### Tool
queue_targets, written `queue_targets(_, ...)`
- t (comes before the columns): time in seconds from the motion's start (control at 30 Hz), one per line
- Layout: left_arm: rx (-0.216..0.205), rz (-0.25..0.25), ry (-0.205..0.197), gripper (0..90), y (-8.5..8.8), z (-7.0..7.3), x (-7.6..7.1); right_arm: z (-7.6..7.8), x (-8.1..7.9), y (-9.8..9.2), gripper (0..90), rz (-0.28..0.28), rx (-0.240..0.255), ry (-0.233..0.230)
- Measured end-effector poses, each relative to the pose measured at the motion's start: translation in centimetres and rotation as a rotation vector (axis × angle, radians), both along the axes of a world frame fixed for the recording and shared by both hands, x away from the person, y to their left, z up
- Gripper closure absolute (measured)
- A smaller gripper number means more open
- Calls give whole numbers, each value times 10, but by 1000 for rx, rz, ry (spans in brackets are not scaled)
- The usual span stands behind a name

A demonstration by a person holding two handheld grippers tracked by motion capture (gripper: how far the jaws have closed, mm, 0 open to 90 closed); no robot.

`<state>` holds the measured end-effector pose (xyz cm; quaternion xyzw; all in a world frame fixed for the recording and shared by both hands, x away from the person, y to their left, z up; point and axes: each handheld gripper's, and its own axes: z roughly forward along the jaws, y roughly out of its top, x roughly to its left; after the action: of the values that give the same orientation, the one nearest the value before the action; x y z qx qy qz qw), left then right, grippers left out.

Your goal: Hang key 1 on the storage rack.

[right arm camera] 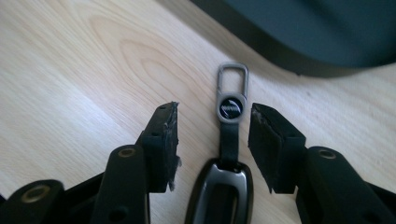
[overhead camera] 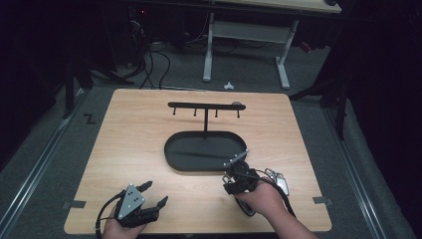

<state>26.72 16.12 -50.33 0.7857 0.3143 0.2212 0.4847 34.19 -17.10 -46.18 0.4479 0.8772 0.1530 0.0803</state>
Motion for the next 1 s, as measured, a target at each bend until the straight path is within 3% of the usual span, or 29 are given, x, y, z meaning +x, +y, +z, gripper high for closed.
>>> queue_targets(0.03,-10,0,-2,289,2,0,1,-3,4,1,531,5,-41,16)
queue_targets(0.07,-10,0,-2,289,2,0,1,-3,4,1,531,5,-41,16)
queue_targets(0.1,-24,3,-5,289,3,1,2,-6,6,1,538,6,-71,48)
queue_targets(0.17,-40,1,5,291,4,0,6,-10,9,0,547,13,-74,93)
queue_targets(0.2,-40,1,5,293,4,0,6,-10,9,0,547,13,-74,93)
queue_targets(0.23,-40,-1,10,295,4,-1,7,-13,11,-1,548,17,-92,126)
queue_targets(0.3,-44,-1,19,303,4,-1,6,-15,13,-1,550,14,-113,136)
queue_targets(0.37,-91,-2,33,303,5,3,3,-15,15,-1,550,17,-121,143)
queue_targets(0.4,-92,10,25,307,5,5,0,-16,17,-1,554,15,-125,153)
queue_targets(0.47,-52,33,16,311,3,8,-2,-15,22,-3,562,7,-122,176)
queue_targets(0.53,-14,70,47,320,4,16,3,-14,27,-4,573,0,-120,200)
queue_targets(0.63,-40,100,69,321,4,24,4,-15,30,-4,594,7,-129,209)
queue_targets(0.7,-26,120,41,319,1,25,-3,-14,34,-3,622,9,-137,222)
queue_targets(0.77,-28,127,40,320,1,22,-5,-15,34,-2,631,8,-133,222)
queue_targets(0.83,-21,134,27,320,1,18,-6,-17,35,0,650,-15,-138,256)
queue_targets(0.87,-16,136,22,320,1,16,-6,-20,37,0,679,18,-154,259)
queue_targets(0.9,-26,119,30,320,0,12,-6,-20,36,3,690,-21,-150,279)
queue_targets(1.0,-36,98,34,321,-1,10,-7,-21,37,4,715,-10,-169,275)
